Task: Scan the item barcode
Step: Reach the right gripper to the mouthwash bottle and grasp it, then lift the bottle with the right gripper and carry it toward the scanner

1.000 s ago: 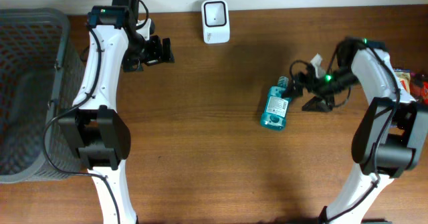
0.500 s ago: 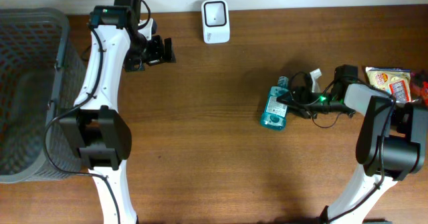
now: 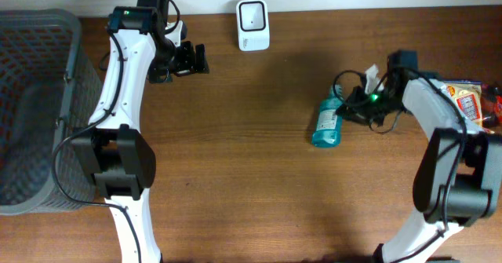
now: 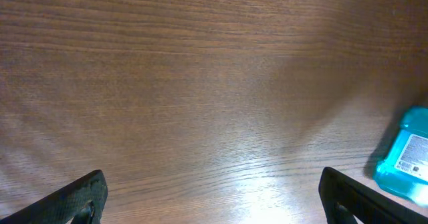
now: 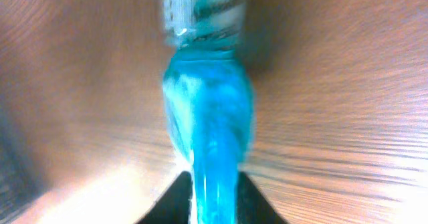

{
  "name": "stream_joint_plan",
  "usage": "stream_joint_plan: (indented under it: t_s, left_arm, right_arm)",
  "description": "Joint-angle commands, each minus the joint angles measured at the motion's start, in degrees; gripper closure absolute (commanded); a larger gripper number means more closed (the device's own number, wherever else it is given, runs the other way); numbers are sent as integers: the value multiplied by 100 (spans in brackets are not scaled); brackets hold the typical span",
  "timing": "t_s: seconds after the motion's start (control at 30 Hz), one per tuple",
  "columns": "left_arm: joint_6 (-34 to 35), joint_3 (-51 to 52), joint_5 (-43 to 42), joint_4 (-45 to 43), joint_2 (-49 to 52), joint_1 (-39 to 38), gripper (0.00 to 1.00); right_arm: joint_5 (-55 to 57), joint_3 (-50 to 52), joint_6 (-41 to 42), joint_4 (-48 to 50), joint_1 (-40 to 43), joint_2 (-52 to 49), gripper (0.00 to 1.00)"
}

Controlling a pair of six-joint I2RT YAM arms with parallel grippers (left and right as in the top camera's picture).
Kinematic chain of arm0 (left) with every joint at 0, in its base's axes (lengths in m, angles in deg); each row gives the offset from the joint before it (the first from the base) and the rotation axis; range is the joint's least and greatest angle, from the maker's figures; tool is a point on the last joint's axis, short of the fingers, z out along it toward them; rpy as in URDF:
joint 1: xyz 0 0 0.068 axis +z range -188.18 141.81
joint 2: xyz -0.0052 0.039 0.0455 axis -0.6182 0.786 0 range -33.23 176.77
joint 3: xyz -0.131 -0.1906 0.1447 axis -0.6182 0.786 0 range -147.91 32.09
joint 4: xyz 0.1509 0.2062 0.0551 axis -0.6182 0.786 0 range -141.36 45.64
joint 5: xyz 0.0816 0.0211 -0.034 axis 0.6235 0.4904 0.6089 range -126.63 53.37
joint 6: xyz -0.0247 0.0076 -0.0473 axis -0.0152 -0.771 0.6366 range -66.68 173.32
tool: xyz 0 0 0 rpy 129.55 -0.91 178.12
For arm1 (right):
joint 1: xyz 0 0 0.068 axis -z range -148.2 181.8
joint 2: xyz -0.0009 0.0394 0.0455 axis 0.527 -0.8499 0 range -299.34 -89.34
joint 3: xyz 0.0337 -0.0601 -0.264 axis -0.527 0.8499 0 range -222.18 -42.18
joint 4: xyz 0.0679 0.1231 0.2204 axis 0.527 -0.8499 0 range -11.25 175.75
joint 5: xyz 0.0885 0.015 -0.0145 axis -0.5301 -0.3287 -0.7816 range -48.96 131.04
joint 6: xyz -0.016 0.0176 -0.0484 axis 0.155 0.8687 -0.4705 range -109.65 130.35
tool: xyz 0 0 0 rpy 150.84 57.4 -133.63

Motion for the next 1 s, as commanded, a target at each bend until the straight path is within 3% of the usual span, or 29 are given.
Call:
stream_joint_plan:
  t_s: [0.0,0.1,0.17,0.2,0.23,0.33,0.4,0.47,0.57,0.67,0.73,0.8,0.97]
  left_arm:
    - [11,-31,35,-50,15,-35,1]
    - [11,-31,35,-105,15,-92,1]
    - [9,-31,35,-83,15,-125,1]
    - [9,-31,33,-63,15,-140,1]
    - [7,-9,35,-57,15,-166,1]
    - [7,61,35,-114,37,-240,1]
    - [-13,66,-109,-94,118,-313,1]
    - [-328,66,-787,-94,201,-400,1]
    - [-466,66,-1169,-101,356,-662,1]
    - [-459,66,-1172,-107,535,-925,0]
    - [-404,68,-1189,-2,708,-1145,10]
    - [-393,68,-1189,15,894,-1364,13]
    - [-372,68,-1189,20,1342,-1731,22]
  right_arm:
    - [2675,-656,282,-581,-815,299,79]
    - [3720,-651,691,-638,-1663,205,77]
    - [3790,-649,883,-638,-1945,33,64]
    - [3536,-632,879,-640,-1926,4,58]
    - [2966,-612,608,-660,-1799,0,46]
    - [2201,-409,-483,-632,-1488,-9,24]
    - [1622,-160,-765,-463,-1137,-94,23]
    - [866,85,-966,-164,-761,-192,23]
    - [-726,391,-1526,273,-164,-505,24]
    - [-1189,420,-1574,535,-33,-861,24]
    - [-1366,420,-1493,691,-70,-1095,34]
    - [-1456,420,-1222,828,-72,-1290,61]
    - [-1257,334,-940,815,-59,-1344,82]
